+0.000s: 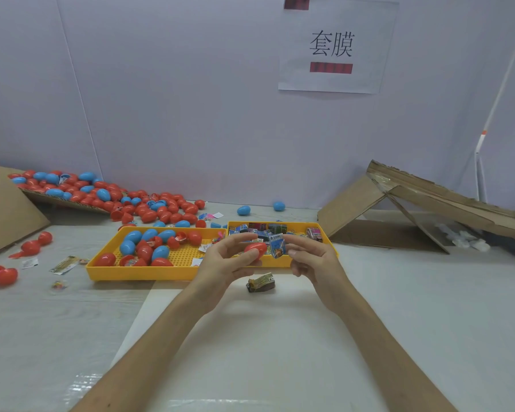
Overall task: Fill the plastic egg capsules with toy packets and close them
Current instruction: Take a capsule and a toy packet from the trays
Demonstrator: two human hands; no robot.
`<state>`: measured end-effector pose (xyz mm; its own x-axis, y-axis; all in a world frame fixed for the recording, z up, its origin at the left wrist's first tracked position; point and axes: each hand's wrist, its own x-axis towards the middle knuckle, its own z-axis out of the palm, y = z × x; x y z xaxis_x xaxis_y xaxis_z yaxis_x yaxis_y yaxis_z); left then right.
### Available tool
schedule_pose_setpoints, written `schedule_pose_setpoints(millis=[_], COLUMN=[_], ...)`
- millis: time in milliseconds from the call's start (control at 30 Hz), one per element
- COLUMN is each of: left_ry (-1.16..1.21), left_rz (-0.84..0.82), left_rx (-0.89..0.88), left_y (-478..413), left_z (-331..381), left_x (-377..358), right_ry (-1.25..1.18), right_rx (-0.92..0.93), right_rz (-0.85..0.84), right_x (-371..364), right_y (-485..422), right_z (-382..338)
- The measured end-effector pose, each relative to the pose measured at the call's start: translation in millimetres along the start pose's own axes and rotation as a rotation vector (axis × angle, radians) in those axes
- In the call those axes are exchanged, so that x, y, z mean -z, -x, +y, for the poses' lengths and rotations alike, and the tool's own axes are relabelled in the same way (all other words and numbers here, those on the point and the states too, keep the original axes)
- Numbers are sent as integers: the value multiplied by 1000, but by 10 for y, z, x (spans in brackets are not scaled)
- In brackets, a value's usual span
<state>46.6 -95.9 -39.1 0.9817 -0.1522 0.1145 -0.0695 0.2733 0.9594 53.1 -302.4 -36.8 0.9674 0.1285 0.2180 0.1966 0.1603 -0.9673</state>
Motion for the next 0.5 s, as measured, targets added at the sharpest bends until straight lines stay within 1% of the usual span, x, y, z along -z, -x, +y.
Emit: schedule_pose_setpoints(millis=[233, 500], left_ry=[-81, -207], left_rz=[1, 50], left_rx=[-53, -106], left_y=[-21, -40], left_z=[-53, -83], left_x=[13, 6], right_ry=[58, 111], right_rx=[-20, -26], right_rz=[-100, -92], right_x=[-27, -54], right_y=[19, 38], right_z=[26, 32])
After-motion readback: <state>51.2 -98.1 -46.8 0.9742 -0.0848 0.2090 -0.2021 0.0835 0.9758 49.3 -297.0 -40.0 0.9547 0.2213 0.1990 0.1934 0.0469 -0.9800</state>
